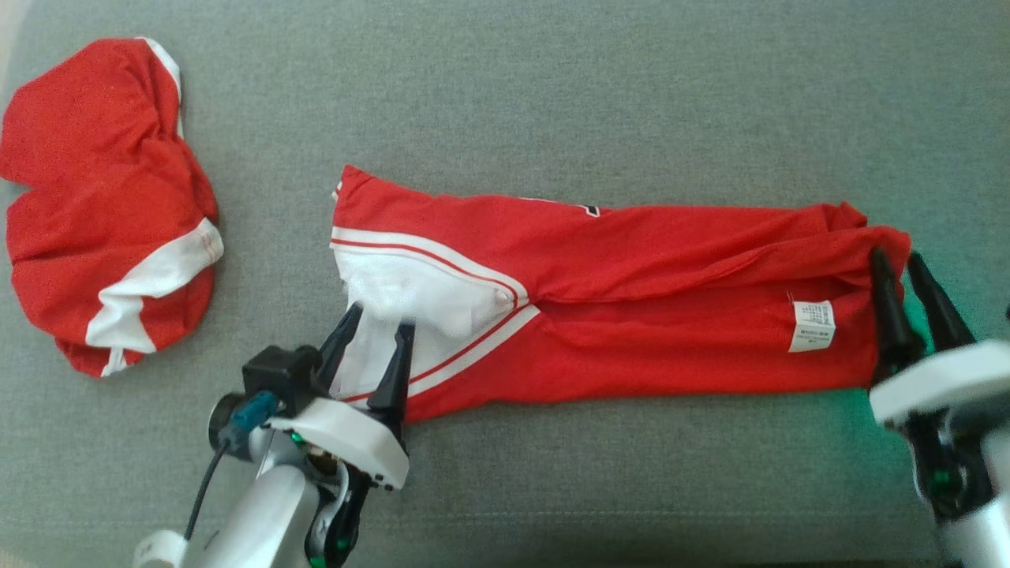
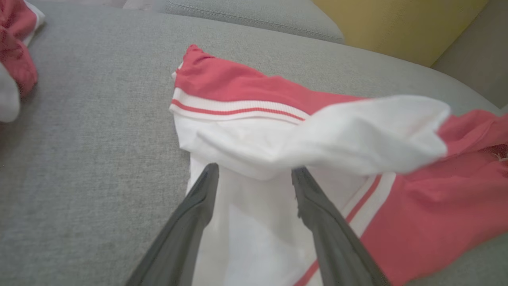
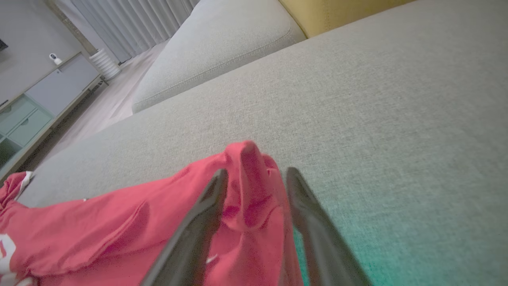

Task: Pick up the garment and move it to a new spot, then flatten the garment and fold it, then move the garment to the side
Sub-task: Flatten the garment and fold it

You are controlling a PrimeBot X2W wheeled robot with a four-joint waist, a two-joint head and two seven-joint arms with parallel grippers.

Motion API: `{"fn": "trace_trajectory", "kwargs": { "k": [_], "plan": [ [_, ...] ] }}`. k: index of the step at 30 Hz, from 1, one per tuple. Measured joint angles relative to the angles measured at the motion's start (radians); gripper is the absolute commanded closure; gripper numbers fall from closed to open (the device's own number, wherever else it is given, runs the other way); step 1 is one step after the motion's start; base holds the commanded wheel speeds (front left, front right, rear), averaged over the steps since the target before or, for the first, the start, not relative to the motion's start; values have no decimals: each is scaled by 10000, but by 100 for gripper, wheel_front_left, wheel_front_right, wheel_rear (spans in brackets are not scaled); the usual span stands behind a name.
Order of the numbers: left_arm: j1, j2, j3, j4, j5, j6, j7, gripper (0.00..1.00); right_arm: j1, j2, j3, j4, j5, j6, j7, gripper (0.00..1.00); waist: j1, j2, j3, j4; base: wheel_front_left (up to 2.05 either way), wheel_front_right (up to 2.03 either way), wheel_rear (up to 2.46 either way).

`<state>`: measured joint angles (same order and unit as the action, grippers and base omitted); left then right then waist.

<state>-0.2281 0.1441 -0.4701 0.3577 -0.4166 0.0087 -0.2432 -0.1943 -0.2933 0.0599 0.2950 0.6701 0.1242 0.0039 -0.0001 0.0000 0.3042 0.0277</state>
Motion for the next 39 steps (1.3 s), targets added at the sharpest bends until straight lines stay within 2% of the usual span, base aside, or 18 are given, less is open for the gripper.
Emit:
{"fn": "trace_trajectory", "kwargs": {
  "k": [5,8,12,16,19,27,39],
  "plan": [
    [335,21,36,-36,15,194,-6,0,1124,261,-424,-886,-907,0,-290,0,0,0,-223,5,0,0,0],
    [696,121,184,-476,159,447,-48,0,1794,648,-771,-1718,-1521,0,-502,0,0,0,-388,-10,0,0,0],
    [1185,341,625,-1453,454,968,-52,0,2365,1271,-1446,-3095,-2966,0,-623,0,0,0,-640,-57,0,0,0],
    [1394,476,1014,-2491,708,1300,-63,0,2428,1862,-1576,-4251,-4071,0,-314,0,0,0,-943,-89,0,0,0],
    [1509,585,1112,-2943,863,1425,-63,0,2450,1908,-1473,-4671,-4512,0,48,0,0,0,-1217,-95,0,0,0],
    [2199,882,1256,-3490,1001,1705,-40,0,2978,2176,-1168,-5051,-4778,0,581,0,0,0,-1751,-105,0,0,0],
    [2266,1035,1250,-3745,1074,1906,54,0,3093,2230,-1118,-5051,-4777,0,773,0,0,0,-1713,-117,0,0,0]
  ]
}}
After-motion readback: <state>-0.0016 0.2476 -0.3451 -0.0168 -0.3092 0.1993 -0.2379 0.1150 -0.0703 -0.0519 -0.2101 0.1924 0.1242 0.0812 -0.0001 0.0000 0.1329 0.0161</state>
